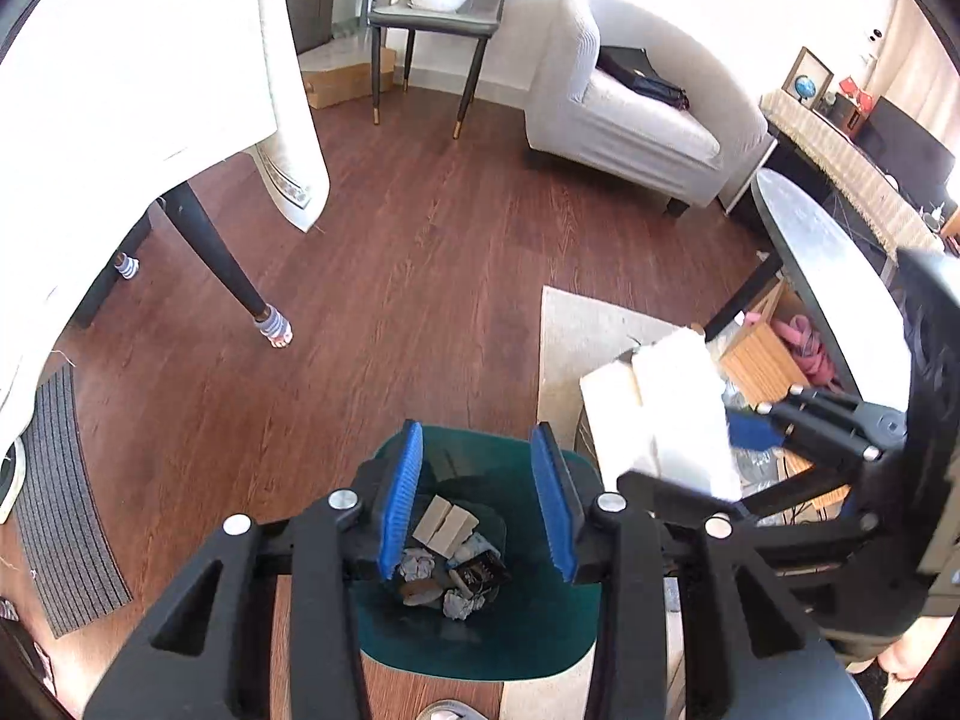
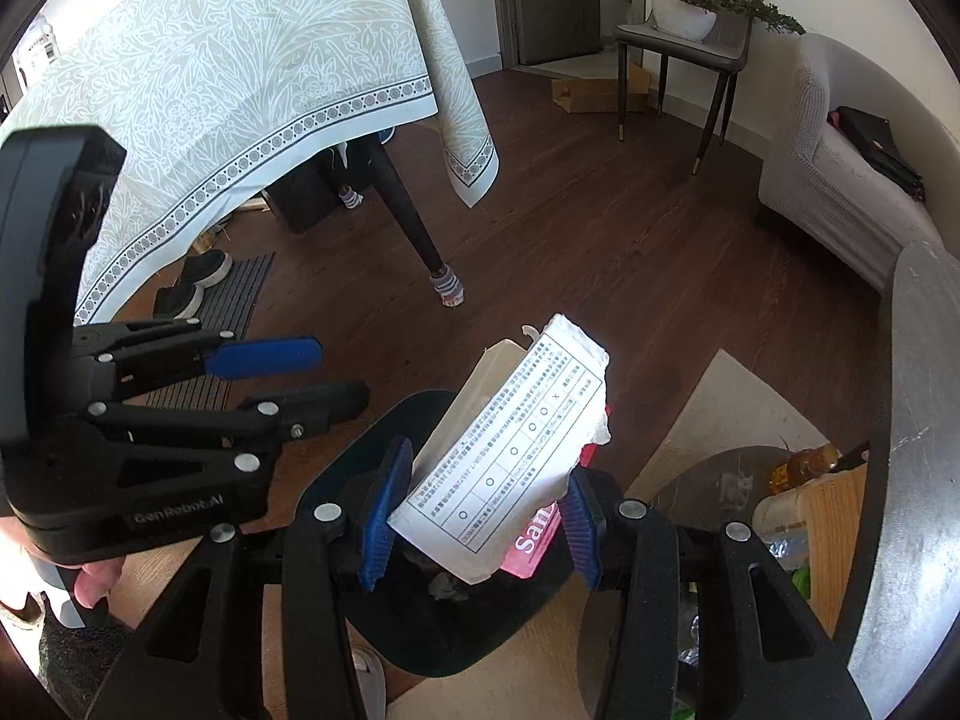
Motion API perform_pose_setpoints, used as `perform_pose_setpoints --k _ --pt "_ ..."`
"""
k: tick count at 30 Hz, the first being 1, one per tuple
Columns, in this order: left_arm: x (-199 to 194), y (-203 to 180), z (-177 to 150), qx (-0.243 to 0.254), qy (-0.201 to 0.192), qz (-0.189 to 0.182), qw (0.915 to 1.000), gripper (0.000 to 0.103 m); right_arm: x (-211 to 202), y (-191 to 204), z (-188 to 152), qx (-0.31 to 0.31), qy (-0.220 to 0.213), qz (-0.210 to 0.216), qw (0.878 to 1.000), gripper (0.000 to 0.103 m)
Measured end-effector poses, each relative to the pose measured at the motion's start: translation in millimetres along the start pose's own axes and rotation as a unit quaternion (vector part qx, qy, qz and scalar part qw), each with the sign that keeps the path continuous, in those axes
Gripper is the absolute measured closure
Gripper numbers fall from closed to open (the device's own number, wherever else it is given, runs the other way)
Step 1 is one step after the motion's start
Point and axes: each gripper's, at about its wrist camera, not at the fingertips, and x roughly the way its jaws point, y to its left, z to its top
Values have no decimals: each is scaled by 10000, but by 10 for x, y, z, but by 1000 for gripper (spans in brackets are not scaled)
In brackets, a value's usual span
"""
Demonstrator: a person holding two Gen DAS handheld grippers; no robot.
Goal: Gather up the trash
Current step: 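Lower the SanDisk box into the green bin and open the right tool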
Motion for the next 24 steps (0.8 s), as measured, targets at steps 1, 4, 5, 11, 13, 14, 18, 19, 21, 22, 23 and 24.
perform_pose_setpoints --k 1,4,5,11,13,14,18,19,21,22,23,24 --pt "-55 19 35 -61 -92 6 9999 67 53 10 -21 -11 62 5 10000 55" --pt "-192 67 117 -178 -317 -41 9993 71 199 38 -81 -56 257 14 9997 55" --pt "-227 66 141 -196 -372 -65 9991 72 252 51 -107 -78 336 12 9994 55" --pt "-374 -24 254 -218 -613 -185 9977 77 481 137 -256 -213 690 38 9974 54" --pt "-405 -58 277 -196 -657 -235 9974 77 537 180 -308 -280 811 71 9963 53" --pt "-425 -72 267 -183 -681 -264 9972 77 568 203 -340 -315 876 77 9956 53" --pt "-485 -229 310 -130 -779 -377 9962 77 663 312 -448 -501 1023 97 9934 53" --pt "-500 -268 323 -109 -809 -398 9959 77 672 334 -465 -546 1023 94 9932 53" --pt "-533 -326 347 -62 -875 -406 9953 77 683 354 -476 -569 1015 101 9932 52" --pt "-547 -357 359 -42 -907 -426 9950 77 671 338 -485 -556 1016 127 9932 46" --pt "-558 -385 373 -26 -936 -448 9946 77 657 329 -487 -539 1020 157 9932 36" --pt "-570 -398 389 -13 -964 -466 9942 77 631 314 -490 -525 1003 184 9934 33"
